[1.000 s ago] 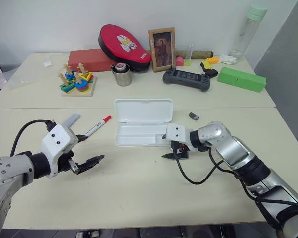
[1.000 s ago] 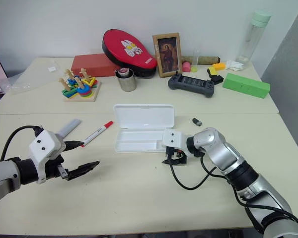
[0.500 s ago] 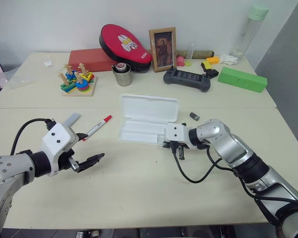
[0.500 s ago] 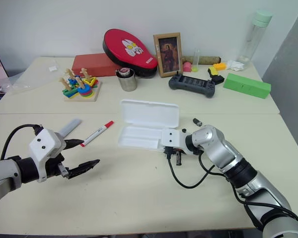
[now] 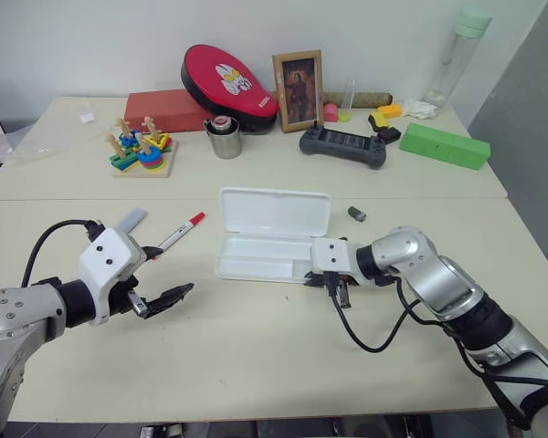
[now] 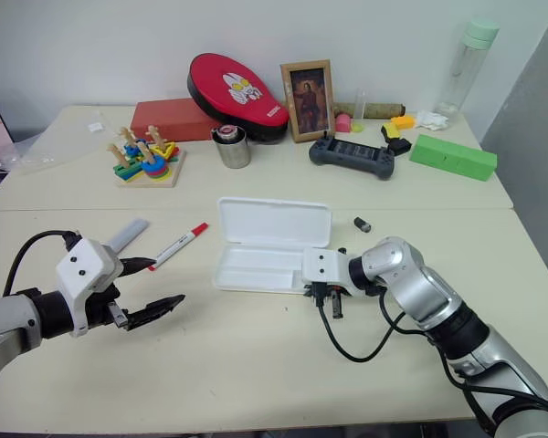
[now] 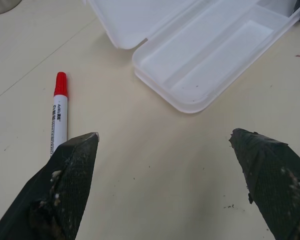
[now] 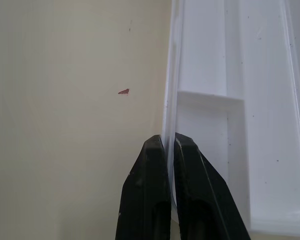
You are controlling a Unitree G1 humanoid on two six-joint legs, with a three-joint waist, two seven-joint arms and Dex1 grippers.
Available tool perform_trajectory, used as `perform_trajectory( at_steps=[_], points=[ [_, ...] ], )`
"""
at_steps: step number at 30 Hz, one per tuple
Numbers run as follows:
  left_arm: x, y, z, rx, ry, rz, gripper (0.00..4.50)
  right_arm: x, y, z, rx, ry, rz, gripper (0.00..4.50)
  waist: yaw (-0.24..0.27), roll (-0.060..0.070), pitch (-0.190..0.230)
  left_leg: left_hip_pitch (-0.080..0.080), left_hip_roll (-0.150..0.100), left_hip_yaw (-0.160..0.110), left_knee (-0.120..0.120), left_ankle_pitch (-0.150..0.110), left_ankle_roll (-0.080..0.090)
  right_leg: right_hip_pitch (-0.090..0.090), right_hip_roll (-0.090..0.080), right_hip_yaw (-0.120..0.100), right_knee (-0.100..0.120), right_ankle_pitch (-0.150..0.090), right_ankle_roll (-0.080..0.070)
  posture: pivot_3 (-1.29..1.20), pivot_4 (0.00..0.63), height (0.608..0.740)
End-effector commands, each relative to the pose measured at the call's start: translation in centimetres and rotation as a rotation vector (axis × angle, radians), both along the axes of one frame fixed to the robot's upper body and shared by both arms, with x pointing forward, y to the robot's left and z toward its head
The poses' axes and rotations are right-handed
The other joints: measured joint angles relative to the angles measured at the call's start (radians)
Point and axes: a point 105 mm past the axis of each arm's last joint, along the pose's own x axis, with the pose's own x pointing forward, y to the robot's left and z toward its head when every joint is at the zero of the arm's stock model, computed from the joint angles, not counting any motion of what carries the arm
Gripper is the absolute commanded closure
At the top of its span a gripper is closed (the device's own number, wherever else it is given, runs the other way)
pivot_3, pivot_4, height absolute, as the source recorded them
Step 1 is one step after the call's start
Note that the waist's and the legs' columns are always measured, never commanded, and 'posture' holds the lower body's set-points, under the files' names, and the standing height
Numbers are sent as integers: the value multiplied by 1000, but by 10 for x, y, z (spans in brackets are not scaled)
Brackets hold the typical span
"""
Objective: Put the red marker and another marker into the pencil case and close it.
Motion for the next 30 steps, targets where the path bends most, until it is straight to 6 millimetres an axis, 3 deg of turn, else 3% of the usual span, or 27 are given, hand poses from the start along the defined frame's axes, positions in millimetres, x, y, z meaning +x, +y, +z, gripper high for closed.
perform_trajectory(
  at_steps=[1, 13, 30],
  points=[
    [0, -1, 8, 21, -30, -19, 0, -10, 3, 27, 76, -11, 18, 4469, 0, 0, 0, 0, 0, 0, 0, 0, 0, 0, 0, 0, 0, 0, 0, 0, 150, 740],
    [-1, 0, 8, 37, -2, -40, 0, -37, -8, 21, 75, 88, 23, 4469, 1, 0, 0, 0, 0, 0, 0, 0, 0, 0, 0, 0, 0, 0, 0, 0, 150, 740],
    [0, 7, 11, 75, 18, -52, 0, -44, -23, -17, -19, 119, 60, 4469, 0, 0, 0, 0, 0, 0, 0, 0, 0, 0, 0, 0, 0, 0, 0, 0, 150, 740]
  ],
)
